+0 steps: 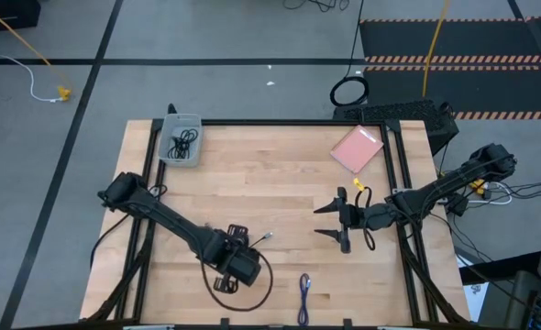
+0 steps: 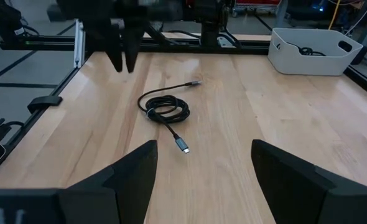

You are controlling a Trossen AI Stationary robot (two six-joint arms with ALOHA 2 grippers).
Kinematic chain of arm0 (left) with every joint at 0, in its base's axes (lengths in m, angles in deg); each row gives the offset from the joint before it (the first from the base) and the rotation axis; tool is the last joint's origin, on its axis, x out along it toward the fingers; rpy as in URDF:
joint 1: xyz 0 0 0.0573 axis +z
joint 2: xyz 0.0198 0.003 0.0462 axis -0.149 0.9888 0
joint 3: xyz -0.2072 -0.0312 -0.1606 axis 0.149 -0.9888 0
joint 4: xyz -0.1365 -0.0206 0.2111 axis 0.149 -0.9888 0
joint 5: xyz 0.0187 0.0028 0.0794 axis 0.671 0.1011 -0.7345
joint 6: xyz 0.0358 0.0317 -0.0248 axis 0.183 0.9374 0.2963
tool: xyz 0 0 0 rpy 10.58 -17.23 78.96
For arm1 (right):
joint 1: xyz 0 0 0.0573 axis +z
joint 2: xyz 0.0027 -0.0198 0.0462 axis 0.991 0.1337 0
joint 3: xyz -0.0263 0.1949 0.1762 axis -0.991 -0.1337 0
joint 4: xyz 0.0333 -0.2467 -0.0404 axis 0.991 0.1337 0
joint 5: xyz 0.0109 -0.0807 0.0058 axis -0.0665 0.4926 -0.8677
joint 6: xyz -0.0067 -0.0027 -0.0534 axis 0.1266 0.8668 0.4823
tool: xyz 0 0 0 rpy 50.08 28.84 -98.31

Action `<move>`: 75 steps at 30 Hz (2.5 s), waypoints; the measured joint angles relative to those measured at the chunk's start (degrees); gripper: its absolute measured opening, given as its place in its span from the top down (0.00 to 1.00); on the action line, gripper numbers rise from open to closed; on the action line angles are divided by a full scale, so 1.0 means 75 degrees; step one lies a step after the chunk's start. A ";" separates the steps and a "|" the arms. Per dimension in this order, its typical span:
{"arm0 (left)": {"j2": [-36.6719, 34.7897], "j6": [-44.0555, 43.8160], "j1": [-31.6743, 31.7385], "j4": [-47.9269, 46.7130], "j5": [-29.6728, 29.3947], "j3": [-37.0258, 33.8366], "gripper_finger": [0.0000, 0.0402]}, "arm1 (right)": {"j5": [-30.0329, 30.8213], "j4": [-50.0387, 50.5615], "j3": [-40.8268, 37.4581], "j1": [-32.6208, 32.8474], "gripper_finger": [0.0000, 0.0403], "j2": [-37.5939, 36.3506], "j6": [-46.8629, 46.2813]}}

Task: Pick and place USB-C Cables
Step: Put the black charger cable into the gray bin

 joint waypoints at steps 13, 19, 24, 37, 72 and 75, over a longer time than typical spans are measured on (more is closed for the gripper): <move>0.0006 -0.1878 0.0262 0.1844 0.0259 -0.1940 0.78 | 0.0000 -0.0006 0.0000 0.0000 0.37 0.0000 -0.0017; 0.0006 -0.2392 0.0323 0.2114 -0.0118 -0.2401 0.78 | 0.0000 -0.0003 0.0000 0.0000 0.37 0.0000 -0.0017; 0.0005 -0.2926 0.0303 0.2206 -0.0327 -0.2607 0.67 | 0.0000 -0.0003 0.0000 0.0000 0.37 0.0000 -0.0017; -0.0238 -0.3042 0.0232 0.2587 -0.0485 -0.2498 0.36 | 0.0000 -0.0003 0.0000 0.0000 0.37 0.0000 -0.0017; 0.0564 -0.3078 0.0195 0.2997 -0.0829 -0.2493 0.86 | -0.0015 -0.0055 0.0003 0.0000 0.37 -0.0003 -0.0050; 0.0492 -0.2957 0.0195 0.3017 -0.0822 -0.2511 0.85 | -0.0012 -0.0055 0.0002 0.0000 0.37 -0.0003 -0.0050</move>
